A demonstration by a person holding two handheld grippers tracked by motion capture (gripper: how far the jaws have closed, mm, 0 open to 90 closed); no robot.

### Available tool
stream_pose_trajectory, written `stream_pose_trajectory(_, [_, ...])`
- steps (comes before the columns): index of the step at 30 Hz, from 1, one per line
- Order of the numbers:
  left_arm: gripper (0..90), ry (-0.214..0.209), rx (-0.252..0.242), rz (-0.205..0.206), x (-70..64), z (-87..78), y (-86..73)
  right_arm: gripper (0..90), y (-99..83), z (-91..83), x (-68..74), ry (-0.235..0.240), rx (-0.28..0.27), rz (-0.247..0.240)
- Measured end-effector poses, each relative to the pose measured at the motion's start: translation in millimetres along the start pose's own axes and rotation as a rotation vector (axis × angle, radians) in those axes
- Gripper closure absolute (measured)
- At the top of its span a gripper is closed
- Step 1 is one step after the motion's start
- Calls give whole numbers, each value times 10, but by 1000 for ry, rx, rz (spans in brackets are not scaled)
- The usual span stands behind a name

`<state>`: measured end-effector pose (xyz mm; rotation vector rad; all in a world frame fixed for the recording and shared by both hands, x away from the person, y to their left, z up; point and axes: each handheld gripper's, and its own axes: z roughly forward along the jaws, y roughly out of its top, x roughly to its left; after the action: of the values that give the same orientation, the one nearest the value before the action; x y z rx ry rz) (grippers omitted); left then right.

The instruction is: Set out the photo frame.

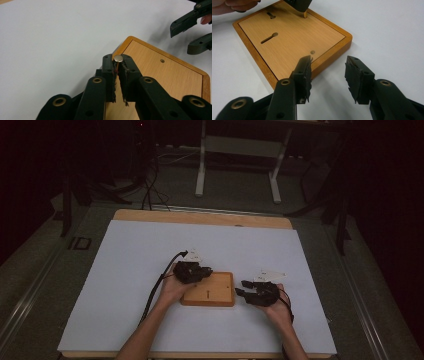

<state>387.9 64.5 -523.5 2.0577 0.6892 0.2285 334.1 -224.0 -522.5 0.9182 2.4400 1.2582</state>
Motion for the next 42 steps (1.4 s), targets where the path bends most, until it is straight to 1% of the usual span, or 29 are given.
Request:
stream_pose_trajectory(6, [803, -9, -6, -6, 17, 10, -6, 554, -1, 2, 4, 6, 3, -4])
stream_pose_trajectory(9, [833, -22, 2, -6, 21, 21, -1, 550, 3, 10, 19, 16, 8, -14])
stream_pose_trajectory(12, [839, -25, 9, -7, 29, 21, 8, 539, 10, 13, 38, 28, 9, -26])
stream_pose_trajectory(15, [841, -46, 21, -20, 58, 23, 22, 532, 14, 21, 55, 41, 13, -42])
stream_pose_trajectory(16, [841, -46, 21, -20, 58, 23, 22, 532, 14, 21, 55, 41, 13, -42])
stream_pose_trajectory(18, [840, -65, 25, -31, 83, 27, 28, 527, 17, 28, 71, 51, 17, -51])
stream_pose_trajectory(19, [841, -65, 25, -31, 83, 27, 28, 513, 19, 28, 79, 61, 20, -60])
stream_pose_trajectory(21, [841, -80, 37, -35, 112, 31, 48, 480, 15, 16, 99, 89, 29, -71])
stream_pose_trajectory(22, [842, -86, 38, -39, 124, 33, 50, 462, 11, 7, 109, 95, 32, -85])
stream_pose_trajectory(25, [842, -98, 37, -48, 145, 37, 51, 424, 16, -17, 149, 90, 44, -125])
stream_pose_trajectory(26, [842, -106, 36, -56, 158, 40, 52, 413, 20, -20, 158, 92, 45, -130])
stream_pose_trajectory(29, [843, -109, 36, -57, 167, 42, 54, 396, 28, -19, 177, 98, 40, -142])
stream_pose_trajectory(32, [844, -118, 38, -69, 184, 47, 60, 363, 30, -1, 207, 108, 51, -174])
stream_pose_trajectory(33, [844, -127, 38, -77, 197, 51, 64, 351, 28, 5, 212, 108, 54, -179])
stream_pose_trajectory(36, [844, -131, 47, -86, 217, 57, 77, 318, 23, 28, 214, 117, 64, -180])
stream_pose_trajectory(38, [845, -134, 50, -90, 225, 65, 89, 285, 23, 38, 213, 109, 70, -178])
stream_pose_trajectory(42, [845, -133, 54, -102, 238, 79, 103, 231, 23, 65, 227, 99, 76, -193])
